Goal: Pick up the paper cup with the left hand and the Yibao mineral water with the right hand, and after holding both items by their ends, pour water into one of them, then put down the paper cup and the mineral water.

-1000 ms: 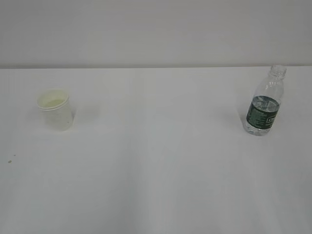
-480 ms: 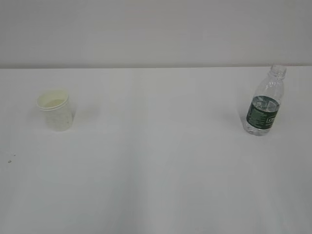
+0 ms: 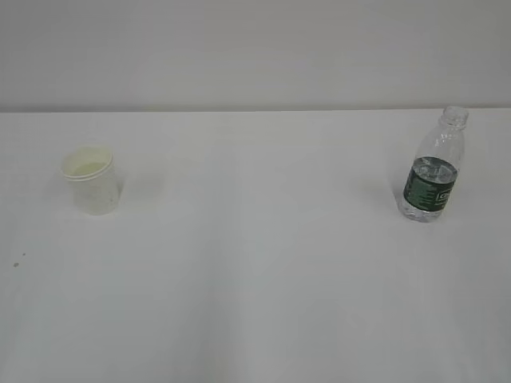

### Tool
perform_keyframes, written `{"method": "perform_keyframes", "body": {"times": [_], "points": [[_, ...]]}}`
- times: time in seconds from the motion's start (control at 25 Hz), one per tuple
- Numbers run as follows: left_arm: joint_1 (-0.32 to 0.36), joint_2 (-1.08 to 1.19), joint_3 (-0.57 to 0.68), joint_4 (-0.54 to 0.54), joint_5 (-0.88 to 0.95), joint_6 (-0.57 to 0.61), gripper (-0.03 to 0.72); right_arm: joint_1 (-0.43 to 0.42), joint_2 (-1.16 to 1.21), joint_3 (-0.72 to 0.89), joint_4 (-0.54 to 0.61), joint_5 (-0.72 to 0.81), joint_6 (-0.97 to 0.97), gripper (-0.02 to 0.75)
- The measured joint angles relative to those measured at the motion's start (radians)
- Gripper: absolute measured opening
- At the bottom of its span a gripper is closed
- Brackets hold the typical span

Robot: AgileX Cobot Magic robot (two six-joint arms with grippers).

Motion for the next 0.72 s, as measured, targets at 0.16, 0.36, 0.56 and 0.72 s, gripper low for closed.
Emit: {"method": "perform_keyframes", "body": {"times": [0.16,0.36,0.56,0.72], "points": [[0.000,0.000,0.000,0.004,0.049,0.000,0.358,0.000,0.000,0.002,0.000,0.000,-0.002,0.591],[0.000,0.000,0.000,0.008,0.103,0.000,0.358,0.000,0.000,0.007,0.000,0.002,-0.004,0.591],[0.000,0.000,0.000,0.010,0.111,0.000,0.358,0.000,0.000,0.009,0.000,0.003,-0.004,0.590],[0.000,0.000,0.000,0.010,0.116,0.000,0.358,0.000,-0.002,0.009,0.000,0.003,-0.004,0.590]]}}
